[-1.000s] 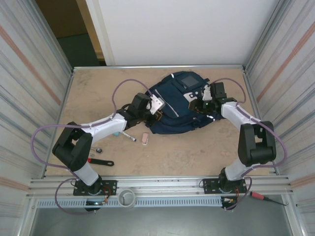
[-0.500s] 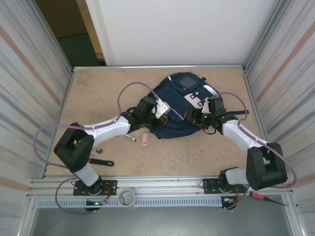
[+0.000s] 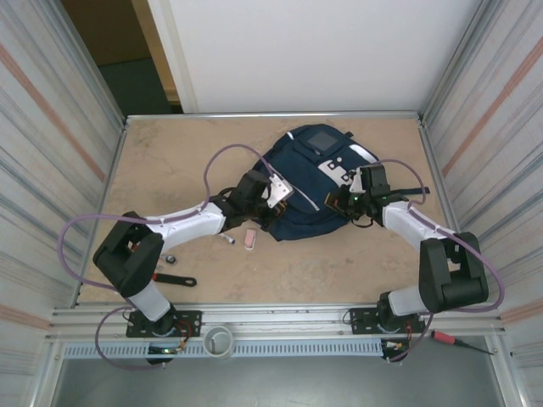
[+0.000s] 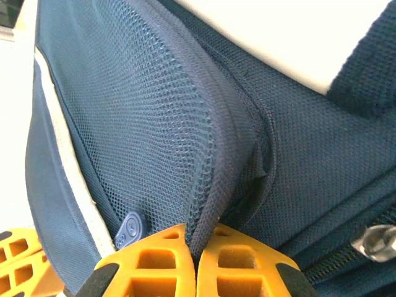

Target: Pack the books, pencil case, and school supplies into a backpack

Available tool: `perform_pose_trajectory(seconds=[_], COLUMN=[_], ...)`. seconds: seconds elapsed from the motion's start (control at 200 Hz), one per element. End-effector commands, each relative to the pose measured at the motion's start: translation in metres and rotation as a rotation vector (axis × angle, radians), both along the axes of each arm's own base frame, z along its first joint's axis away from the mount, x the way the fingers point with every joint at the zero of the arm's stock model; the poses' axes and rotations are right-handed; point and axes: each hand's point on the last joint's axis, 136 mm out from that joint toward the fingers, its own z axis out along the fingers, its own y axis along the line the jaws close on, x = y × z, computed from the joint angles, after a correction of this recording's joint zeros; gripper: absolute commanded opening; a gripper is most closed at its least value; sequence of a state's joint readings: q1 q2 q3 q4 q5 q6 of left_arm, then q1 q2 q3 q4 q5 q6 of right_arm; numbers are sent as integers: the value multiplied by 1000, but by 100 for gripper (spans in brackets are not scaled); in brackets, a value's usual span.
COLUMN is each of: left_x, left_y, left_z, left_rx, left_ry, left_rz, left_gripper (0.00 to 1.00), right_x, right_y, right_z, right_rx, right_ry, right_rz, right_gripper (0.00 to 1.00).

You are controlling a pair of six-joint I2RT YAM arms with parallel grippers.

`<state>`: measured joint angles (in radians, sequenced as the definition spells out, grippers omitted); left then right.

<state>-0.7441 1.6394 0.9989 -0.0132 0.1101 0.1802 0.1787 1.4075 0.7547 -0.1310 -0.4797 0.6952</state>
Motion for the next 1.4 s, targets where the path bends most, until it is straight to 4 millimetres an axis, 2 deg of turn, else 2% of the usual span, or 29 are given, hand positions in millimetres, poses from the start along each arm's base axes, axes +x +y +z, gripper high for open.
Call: perform_pose_trajectory(seconds=[0.0, 0.09, 0.145, 0.24, 0.336, 0.381, 0.411, 0.501, 0.591, 0.711, 0.812, 0.857, 0.977, 1.122, 1.172, 1.242, 1.393], left_x=[27, 42, 47, 42, 28, 21, 16, 2, -8, -12, -12, -12, -13, -13, -13, -12, -5], left_y=[43, 60, 62, 48, 28, 21, 16, 5, -3, -7, -9, -9, -11, -9, -8, -5, 14], left_z=[-1, -2, -2, -2, -2, -2, -1, 4, 6, 4, 4, 4, 5, 3, 4, 5, 4], left_rx=[81, 97, 101, 86, 59, 40, 27, -8, -23, -19, -22, -25, -28, -23, -23, -16, 35], left_ry=[-42, -35, -32, -15, -6, 7, 14, 26, 23, 23, 22, 24, 21, 24, 23, 12, -28], left_rz=[120, 175, 188, 148, 92, 74, 62, 35, 12, 1, -1, -3, -6, 0, 6, 17, 69], left_gripper=[0, 0, 0, 0, 0, 0, 0, 0, 0, 0, 0, 0, 0, 0, 0, 0, 0], right_x=[-3, -6, -5, 1, 8, 8, 7, -8, -32, -67, -88, -92, -93, -80, -78, -75, -73], right_y=[-32, -42, -46, -48, -50, -54, -59, -73, -80, -85, -77, -70, -51, -33, -34, -38, -61], right_z=[3, 6, 11, 20, 28, 30, 31, 26, 20, 9, 1, -3, -7, -9, -23, -33, -37], right_rx=[-85, -75, -63, -59, -67, -84, -106, -181, -210, -235, -203, -187, -163, -167, -195, -229, -243], right_ry=[-20, -16, -16, -36, -52, -54, -54, -26, -4, 22, 24, 24, 4, -18, 16, 39, 43], right_rz=[-22, -13, -3, 4, -4, -19, -36, -83, -115, -165, -175, -167, -139, -105, -105, -107, -159], right_gripper=[0, 0, 0, 4, 9, 14, 21, 39, 49, 58, 64, 70, 76, 76, 70, 57, 18])
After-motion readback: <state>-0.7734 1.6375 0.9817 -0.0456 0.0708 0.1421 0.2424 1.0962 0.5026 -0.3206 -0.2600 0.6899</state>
